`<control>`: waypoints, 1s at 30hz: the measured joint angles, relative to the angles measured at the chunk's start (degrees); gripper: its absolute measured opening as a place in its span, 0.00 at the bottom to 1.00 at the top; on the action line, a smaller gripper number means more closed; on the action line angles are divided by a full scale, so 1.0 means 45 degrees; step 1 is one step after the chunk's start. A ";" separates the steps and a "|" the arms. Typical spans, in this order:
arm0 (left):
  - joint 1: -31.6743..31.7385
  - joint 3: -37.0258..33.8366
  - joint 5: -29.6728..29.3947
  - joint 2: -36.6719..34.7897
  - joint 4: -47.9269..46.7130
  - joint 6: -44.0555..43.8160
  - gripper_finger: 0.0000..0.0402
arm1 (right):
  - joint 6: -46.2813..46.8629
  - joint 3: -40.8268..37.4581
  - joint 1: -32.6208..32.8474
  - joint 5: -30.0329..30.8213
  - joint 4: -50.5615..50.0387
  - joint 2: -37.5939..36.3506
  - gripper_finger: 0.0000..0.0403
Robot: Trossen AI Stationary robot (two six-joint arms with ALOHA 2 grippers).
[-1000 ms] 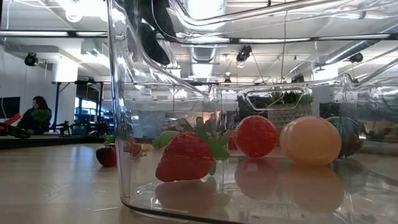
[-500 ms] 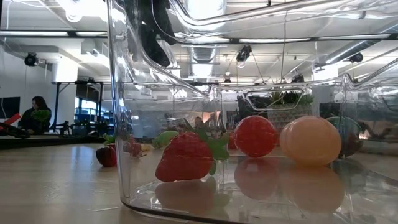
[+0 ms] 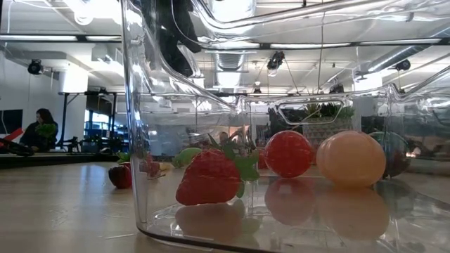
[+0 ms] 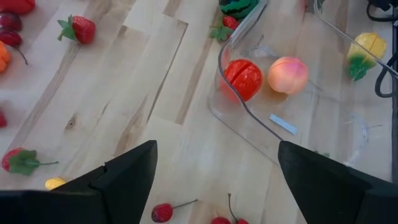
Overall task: Pick and placing Produce into tupperware
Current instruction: Put the red cherry into the transparent basket
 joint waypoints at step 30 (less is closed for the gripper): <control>0.0123 0.0134 0.0112 -0.0003 0.0563 -0.0056 0.80 | 0.1984 0.1237 -0.0015 0.4975 -0.3334 -0.1737 0.28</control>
